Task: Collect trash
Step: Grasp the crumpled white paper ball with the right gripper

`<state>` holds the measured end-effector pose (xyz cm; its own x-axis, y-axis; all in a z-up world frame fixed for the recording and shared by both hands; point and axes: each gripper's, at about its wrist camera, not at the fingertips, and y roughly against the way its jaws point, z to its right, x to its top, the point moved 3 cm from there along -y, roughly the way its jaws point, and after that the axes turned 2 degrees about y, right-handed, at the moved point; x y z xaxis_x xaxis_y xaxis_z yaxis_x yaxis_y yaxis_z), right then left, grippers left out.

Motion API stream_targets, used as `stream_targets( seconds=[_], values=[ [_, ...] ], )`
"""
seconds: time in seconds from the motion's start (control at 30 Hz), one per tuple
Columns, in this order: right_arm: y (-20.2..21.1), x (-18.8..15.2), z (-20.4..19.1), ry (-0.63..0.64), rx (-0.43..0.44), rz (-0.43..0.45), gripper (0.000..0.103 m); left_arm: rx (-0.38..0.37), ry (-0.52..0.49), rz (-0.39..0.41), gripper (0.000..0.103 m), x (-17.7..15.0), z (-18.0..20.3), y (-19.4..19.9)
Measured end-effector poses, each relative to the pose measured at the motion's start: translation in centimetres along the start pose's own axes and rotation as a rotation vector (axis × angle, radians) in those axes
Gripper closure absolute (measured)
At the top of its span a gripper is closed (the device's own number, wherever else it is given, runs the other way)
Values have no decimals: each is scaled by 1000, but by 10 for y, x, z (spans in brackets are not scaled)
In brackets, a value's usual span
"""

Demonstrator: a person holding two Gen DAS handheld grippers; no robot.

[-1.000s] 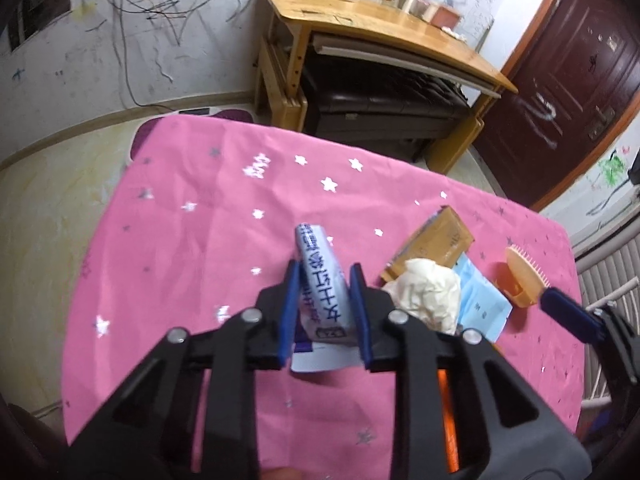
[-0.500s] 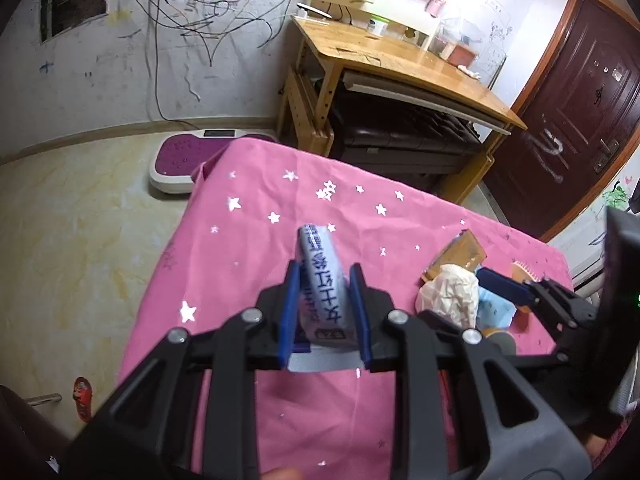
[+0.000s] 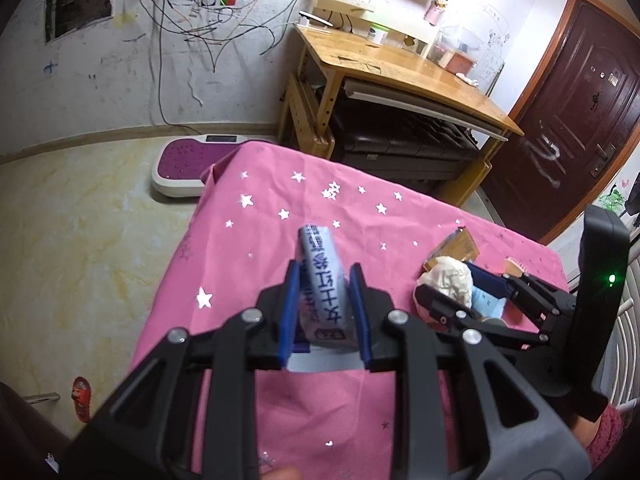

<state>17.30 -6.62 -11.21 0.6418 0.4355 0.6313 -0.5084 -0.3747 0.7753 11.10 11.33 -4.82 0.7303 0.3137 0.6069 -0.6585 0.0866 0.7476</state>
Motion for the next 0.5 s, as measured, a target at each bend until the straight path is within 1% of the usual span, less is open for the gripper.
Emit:
stream_targets(
  seconds=[0.07, 0.17, 0.3, 0.5],
  values=[
    [6, 1, 0, -4, 2, 25, 54, -1, -2, 4, 80, -1, 2, 3],
    [23, 6, 1, -22, 16, 88, 54, -1, -9, 14, 80, -1, 6, 8],
    [50, 10, 7, -41, 18, 155, 54, -1, -27, 31, 80, -1, 12, 15],
    [77, 2, 25, -74, -8, 193, 54, -5, -63, 43, 80, -1, 31, 20]
  ],
)
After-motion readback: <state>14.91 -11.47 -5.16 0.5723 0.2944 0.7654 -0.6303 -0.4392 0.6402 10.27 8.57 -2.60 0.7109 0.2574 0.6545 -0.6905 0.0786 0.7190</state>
